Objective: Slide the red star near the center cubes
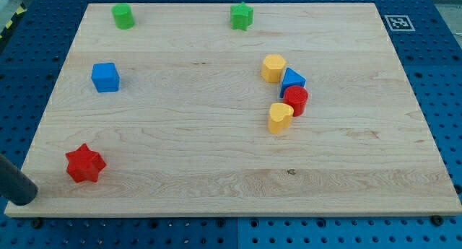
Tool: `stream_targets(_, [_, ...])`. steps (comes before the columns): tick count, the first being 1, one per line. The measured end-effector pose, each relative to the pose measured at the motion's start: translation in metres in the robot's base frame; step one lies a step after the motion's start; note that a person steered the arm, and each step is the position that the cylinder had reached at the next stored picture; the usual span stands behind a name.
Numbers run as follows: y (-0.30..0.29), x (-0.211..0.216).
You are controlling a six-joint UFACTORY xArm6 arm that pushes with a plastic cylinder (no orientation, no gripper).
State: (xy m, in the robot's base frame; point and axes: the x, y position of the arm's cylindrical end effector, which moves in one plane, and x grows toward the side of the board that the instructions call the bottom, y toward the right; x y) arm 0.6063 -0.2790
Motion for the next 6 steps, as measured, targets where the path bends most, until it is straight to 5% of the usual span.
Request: stream_targets(6, [0.149, -0.054])
